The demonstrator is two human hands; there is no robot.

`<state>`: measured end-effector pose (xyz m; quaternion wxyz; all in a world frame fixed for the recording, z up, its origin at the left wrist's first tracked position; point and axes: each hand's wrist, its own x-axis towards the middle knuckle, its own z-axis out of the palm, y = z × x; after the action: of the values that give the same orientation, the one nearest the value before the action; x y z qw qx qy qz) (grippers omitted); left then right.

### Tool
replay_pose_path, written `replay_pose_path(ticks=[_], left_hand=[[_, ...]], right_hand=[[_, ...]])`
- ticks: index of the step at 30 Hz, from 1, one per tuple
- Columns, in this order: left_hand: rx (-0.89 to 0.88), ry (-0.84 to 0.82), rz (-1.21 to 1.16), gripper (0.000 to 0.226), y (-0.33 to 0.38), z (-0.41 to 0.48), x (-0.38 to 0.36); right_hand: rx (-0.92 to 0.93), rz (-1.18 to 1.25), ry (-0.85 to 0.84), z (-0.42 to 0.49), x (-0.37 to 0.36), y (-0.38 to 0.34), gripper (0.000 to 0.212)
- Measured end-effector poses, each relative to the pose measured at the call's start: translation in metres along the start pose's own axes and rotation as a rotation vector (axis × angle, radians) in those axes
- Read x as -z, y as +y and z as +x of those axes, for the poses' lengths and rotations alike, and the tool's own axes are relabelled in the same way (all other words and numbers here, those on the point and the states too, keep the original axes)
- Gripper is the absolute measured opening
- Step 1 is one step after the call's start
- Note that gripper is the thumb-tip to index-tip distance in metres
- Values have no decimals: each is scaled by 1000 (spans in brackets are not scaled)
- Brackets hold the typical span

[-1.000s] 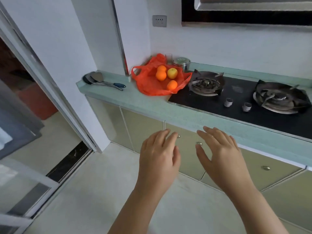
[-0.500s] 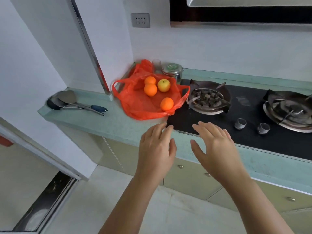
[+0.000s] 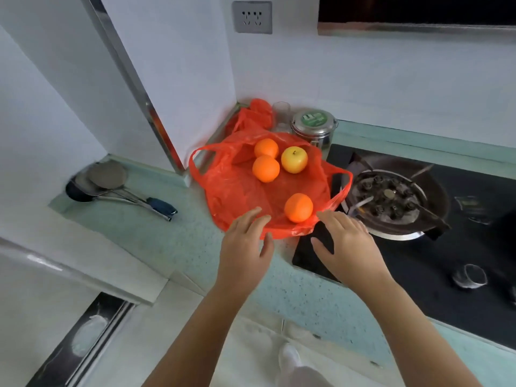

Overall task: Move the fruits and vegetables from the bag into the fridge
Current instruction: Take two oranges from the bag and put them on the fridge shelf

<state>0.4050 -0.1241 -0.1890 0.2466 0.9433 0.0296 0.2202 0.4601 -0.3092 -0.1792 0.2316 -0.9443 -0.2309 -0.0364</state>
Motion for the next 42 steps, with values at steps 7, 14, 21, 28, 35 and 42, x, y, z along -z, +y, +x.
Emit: replay_pose_path(ticks=[7,14,21,28,35,42], left_hand=[[128,-12,-70,35,-39,57,-42],[212,-91,-127,45,-84,102,-81],[246,-139,-138,44,-118,162,-114],[252,-231,-146,67,-136,198,-140],[226,-287,-218,76,-147,214,-153],[359,-120,-316,72,-157,199,-136]], right_hand=[[-10,-7,-123,74,-38,26,54],[-118,-81,-266,106,-69,35,64],[-244,-84,-301,131,-88,26,67],[-279,21,-282,154,-96,16,65],[-315,149,-243,182,-110,10,70],[-381,254,-152,200,-133,5,65]])
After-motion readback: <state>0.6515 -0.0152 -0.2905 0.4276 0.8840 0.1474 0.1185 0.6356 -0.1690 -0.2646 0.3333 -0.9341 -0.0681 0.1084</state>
